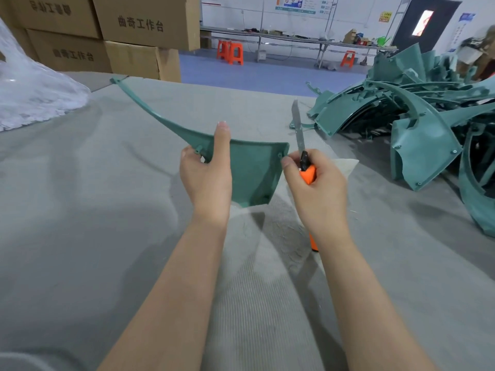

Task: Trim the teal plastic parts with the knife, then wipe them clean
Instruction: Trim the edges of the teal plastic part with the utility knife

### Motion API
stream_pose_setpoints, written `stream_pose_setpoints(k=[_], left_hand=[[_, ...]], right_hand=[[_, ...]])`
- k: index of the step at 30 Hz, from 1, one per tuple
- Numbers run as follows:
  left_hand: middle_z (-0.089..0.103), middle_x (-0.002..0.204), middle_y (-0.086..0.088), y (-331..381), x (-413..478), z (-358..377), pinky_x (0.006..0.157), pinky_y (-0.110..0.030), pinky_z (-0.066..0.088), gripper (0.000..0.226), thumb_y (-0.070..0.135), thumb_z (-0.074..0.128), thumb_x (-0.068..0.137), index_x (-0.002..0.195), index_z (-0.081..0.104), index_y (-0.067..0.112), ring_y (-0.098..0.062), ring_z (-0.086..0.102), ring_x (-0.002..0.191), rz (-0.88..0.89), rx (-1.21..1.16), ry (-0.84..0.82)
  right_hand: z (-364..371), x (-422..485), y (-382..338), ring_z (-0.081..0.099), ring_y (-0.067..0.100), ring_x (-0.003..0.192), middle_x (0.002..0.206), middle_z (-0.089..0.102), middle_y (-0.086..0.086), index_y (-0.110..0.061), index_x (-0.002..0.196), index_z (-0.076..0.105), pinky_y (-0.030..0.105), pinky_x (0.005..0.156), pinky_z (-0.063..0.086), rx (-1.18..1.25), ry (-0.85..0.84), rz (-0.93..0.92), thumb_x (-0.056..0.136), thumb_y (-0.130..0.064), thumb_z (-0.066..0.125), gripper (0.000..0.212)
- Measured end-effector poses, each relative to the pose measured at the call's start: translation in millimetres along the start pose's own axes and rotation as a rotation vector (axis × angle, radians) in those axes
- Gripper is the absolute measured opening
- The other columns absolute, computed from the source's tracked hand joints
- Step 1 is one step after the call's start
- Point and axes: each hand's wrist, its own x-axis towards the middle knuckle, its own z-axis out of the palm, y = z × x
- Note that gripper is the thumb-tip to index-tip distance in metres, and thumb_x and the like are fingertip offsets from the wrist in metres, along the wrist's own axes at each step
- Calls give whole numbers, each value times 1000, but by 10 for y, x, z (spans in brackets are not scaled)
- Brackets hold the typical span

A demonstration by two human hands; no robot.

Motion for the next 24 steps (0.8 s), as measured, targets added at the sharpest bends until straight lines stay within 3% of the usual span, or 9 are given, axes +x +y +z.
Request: stream_pose_setpoints(k=[3, 5, 9, 12, 14, 19, 24], left_hand=[[65, 74, 12, -5, -2, -5, 57, -16, 48, 37, 52, 67, 83, 84, 62, 15, -1, 63, 63, -34, -17, 33], [64, 72, 12, -18, 1, 0, 58, -17, 48, 37, 53, 67, 82, 81, 61, 17, -2, 62, 63, -33, -6, 45], [66, 83, 4, -48, -17, 27, 70, -30, 53, 40, 57, 67, 79, 82, 60, 17, -13, 65, 73, -32, 31, 32], [69, 102, -9, -55, -38, 50, 85, -42, 56, 47, 61, 64, 72, 87, 61, 17, -23, 68, 91, -33, 50, 28], [67, 106, -11, -42, -48, 58, 87, -44, 55, 49, 62, 61, 69, 90, 60, 17, -24, 67, 94, -35, 54, 35], [67, 106, -10, -39, -61, 61, 87, -43, 54, 42, 53, 60, 70, 90, 59, 16, -22, 67, 93, -13, 36, 60], [61, 103, -8, -10, -65, 30, 98, -50, 44, 21, 50, 57, 73, 77, 51, 30, -31, 57, 108, 183, 151, 116]], right_hand=[[-27, 2, 36, 61, 20, 61, 62, 55, 13, -18, 69, 42, 33, 62, 50, -84, 45, 9, 92, -47, 57, 40], [-26, -13, 29, 49, 6, 52, 52, 41, -1, -22, 64, 34, 17, 53, 40, -140, 45, -2, 91, -54, 54, 46], [65, -74, -8, 37, 10, 52, 52, 36, -8, -18, 63, 36, 20, 51, 30, -162, -63, -8, 88, -66, 37, 54], [120, -116, -35, 38, 13, 52, 53, 39, -6, -17, 64, 38, 29, 51, 28, -225, -140, -62, 93, -58, 41, 50], [133, -125, -42, 37, 13, 51, 51, 37, -6, -20, 62, 35, 27, 49, 25, -253, -166, -80, 95, -54, 44, 48], [137, -128, -46, 34, 12, 49, 49, 34, -8, -23, 59, 32, 26, 48, 22, -257, -163, -69, 95, -55, 43, 49], [108, -99, -9, 31, 12, 48, 49, 32, -7, -20, 58, 30, 23, 46, 23, -277, -141, -14, 95, -54, 41, 52]])
